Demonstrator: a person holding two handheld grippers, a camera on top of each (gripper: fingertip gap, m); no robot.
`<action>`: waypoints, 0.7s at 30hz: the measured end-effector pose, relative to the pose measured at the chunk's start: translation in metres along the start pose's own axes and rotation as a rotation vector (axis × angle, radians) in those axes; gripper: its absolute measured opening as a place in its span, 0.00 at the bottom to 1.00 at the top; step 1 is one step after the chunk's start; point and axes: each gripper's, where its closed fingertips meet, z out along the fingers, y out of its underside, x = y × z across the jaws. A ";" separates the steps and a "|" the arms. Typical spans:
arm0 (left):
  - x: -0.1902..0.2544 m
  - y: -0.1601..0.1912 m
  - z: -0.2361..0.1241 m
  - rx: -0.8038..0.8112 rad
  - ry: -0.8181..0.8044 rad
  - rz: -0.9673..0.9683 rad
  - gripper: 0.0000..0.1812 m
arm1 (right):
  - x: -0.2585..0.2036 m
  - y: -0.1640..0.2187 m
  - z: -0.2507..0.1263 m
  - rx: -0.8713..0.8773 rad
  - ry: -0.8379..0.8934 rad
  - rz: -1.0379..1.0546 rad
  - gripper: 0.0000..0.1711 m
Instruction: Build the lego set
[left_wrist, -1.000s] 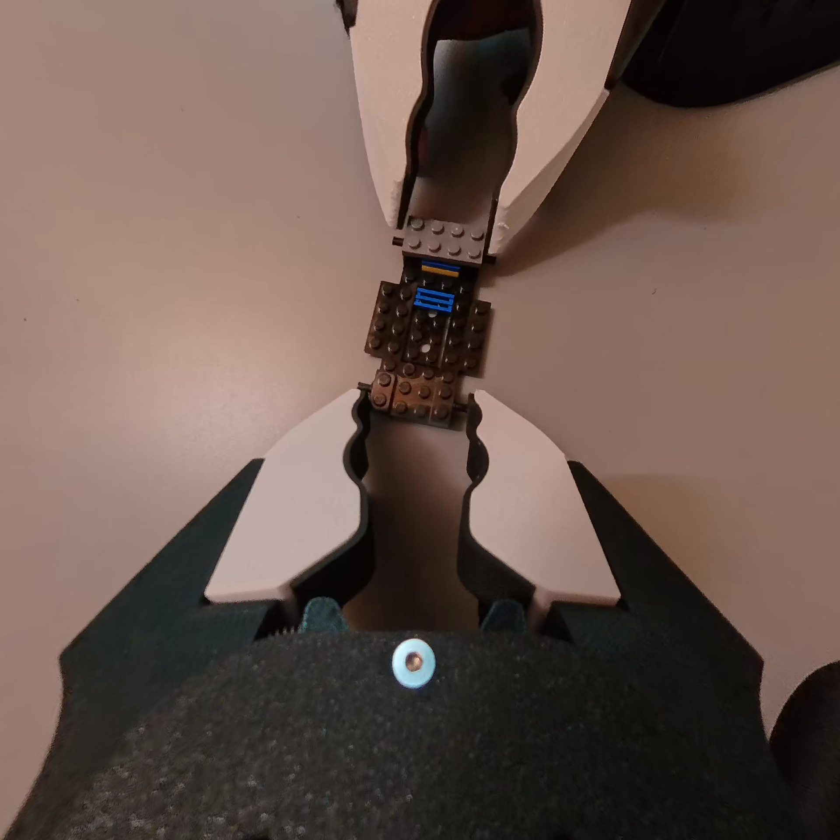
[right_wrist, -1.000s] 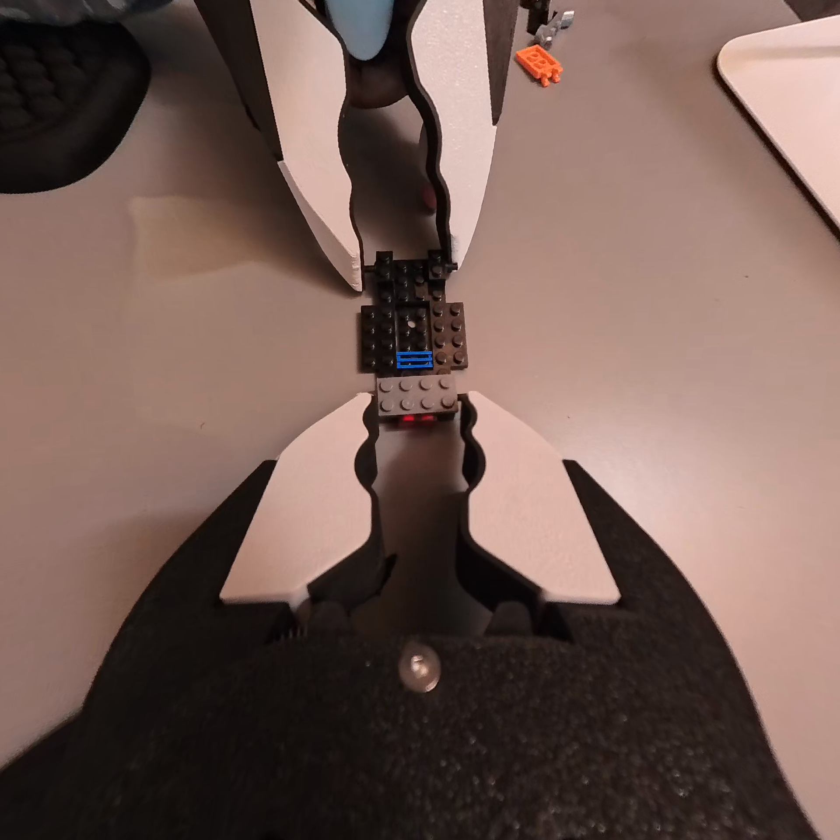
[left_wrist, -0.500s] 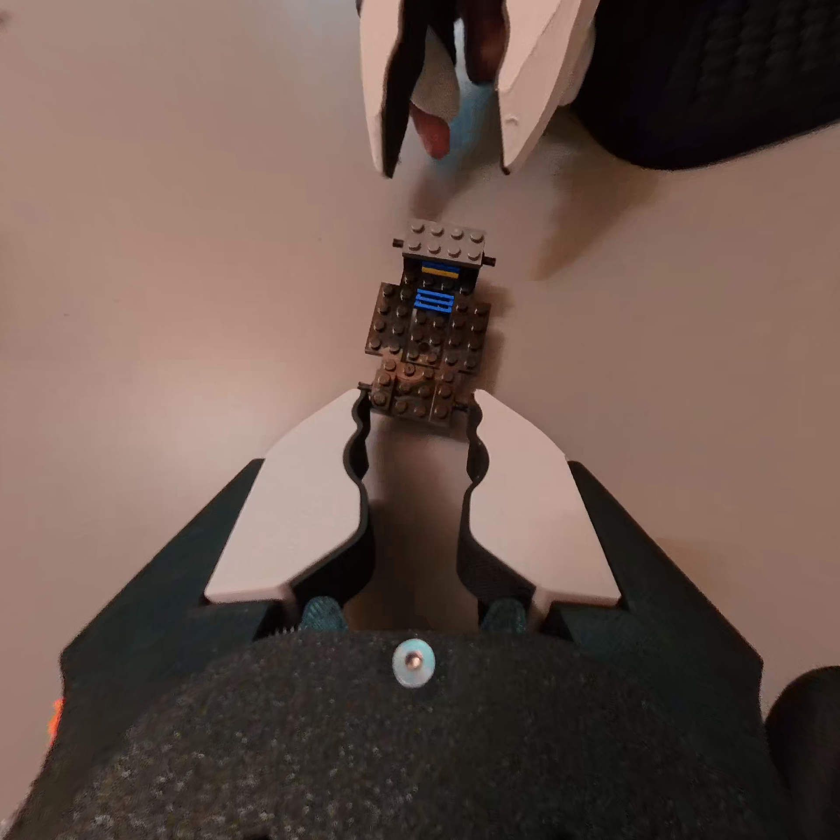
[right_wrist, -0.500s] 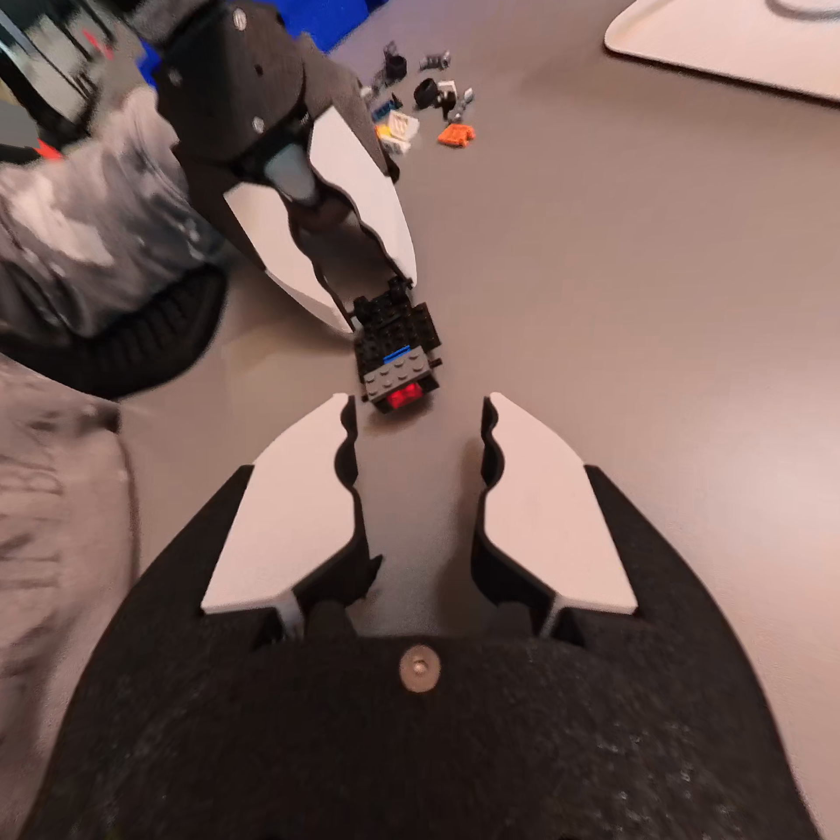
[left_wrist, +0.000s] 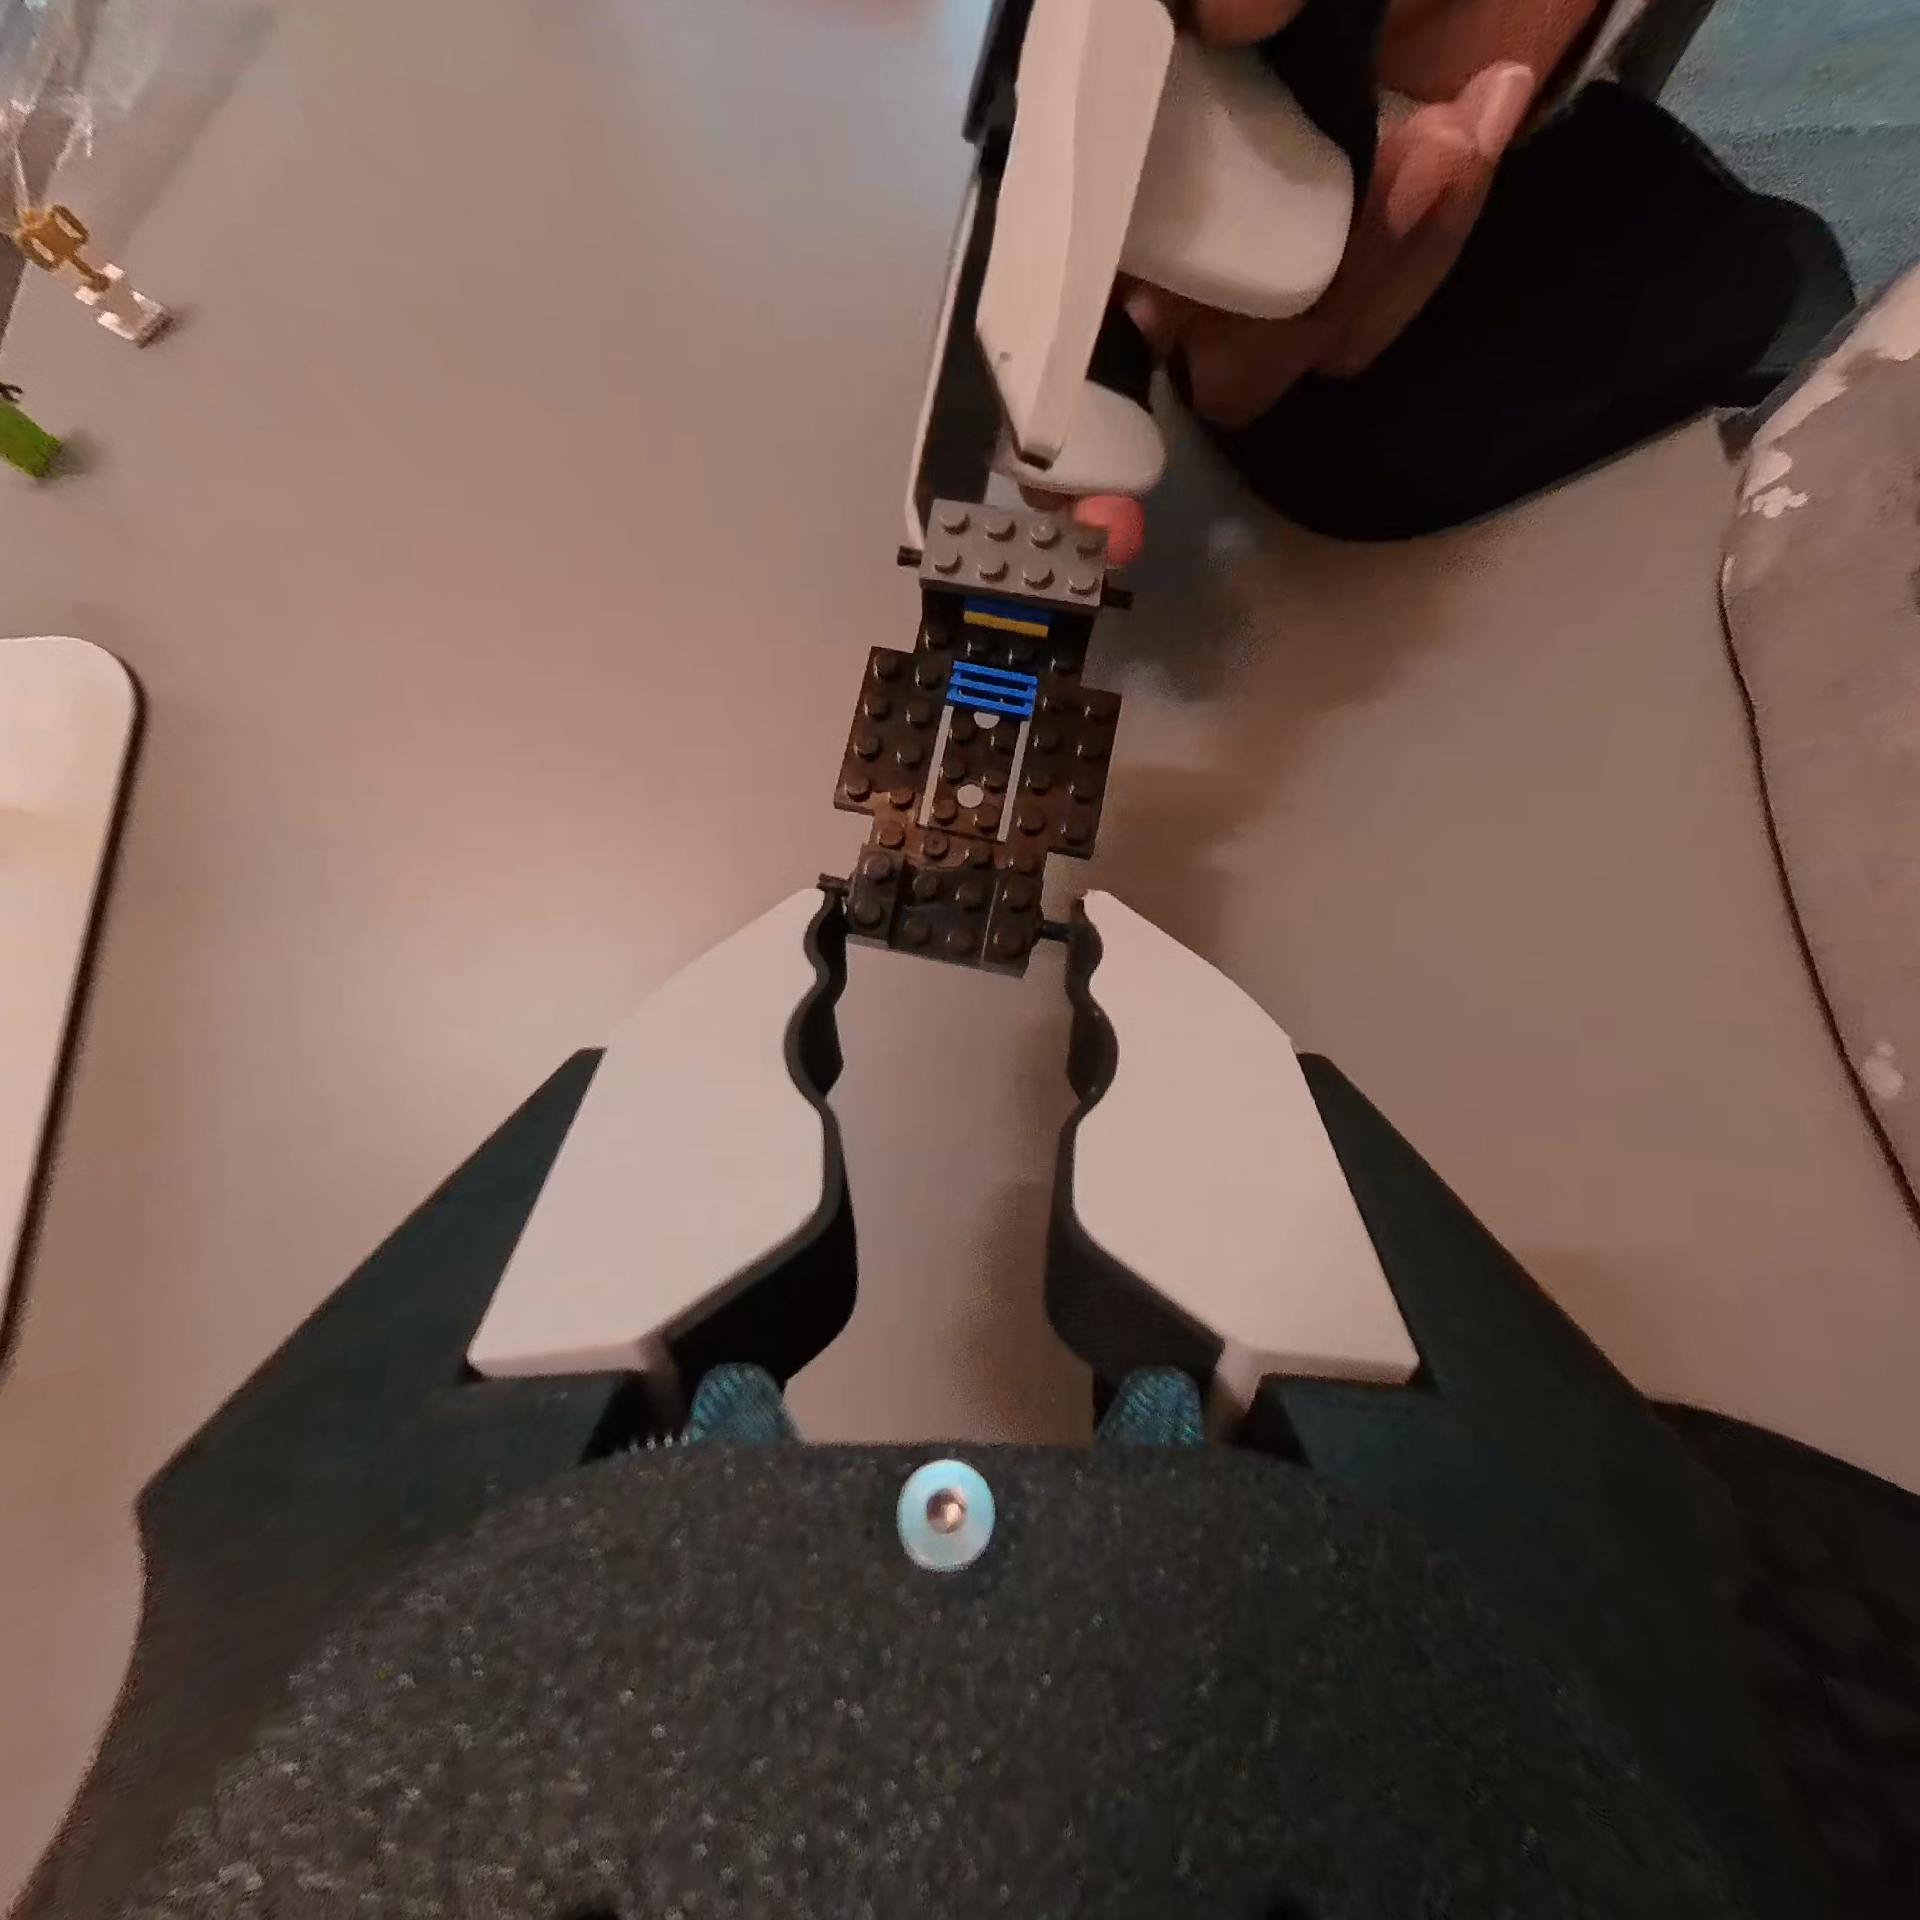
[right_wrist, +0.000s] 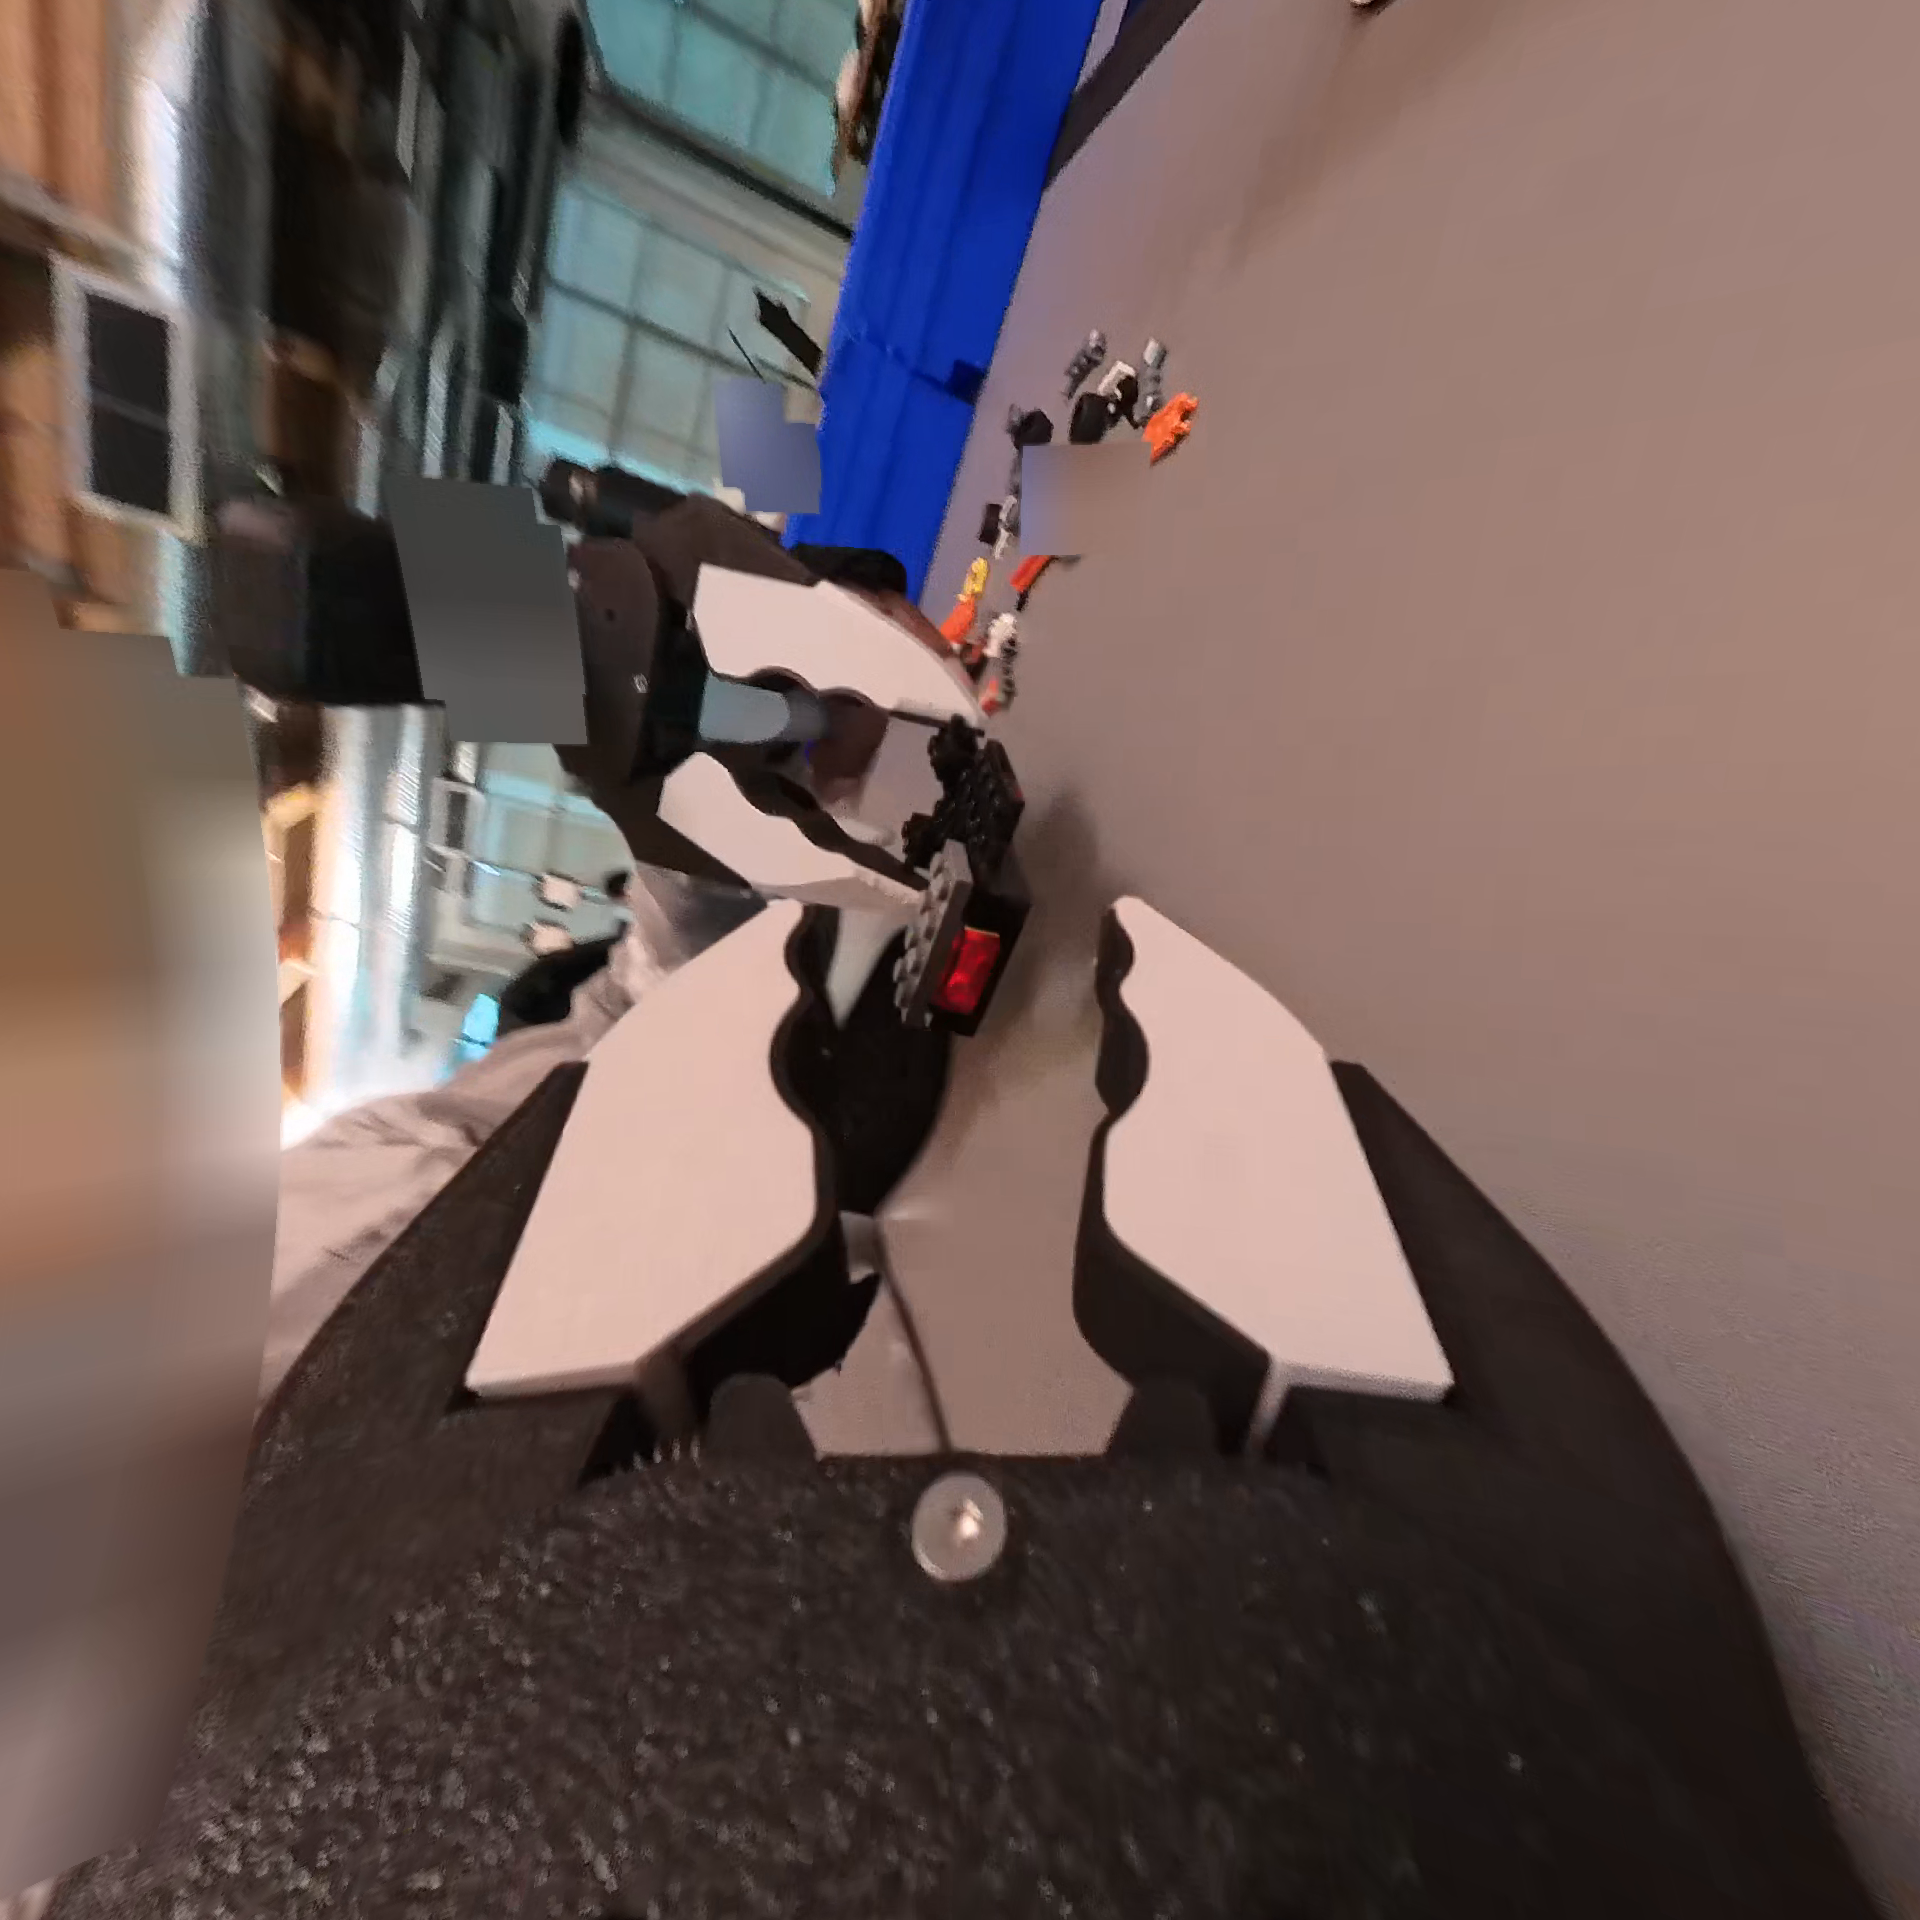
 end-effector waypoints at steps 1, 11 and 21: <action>0.001 -0.002 -0.002 -0.003 0.005 0.001 0.22 | -0.003 0.001 0.001 0.019 -0.024 0.040 0.28; 0.012 0.002 -0.002 -0.019 0.023 0.016 0.22 | -0.004 0.014 0.014 0.081 -0.099 0.165 0.18; 0.013 0.001 -0.006 -0.008 -0.019 0.024 0.22 | -0.004 0.013 0.017 0.105 -0.111 0.156 0.11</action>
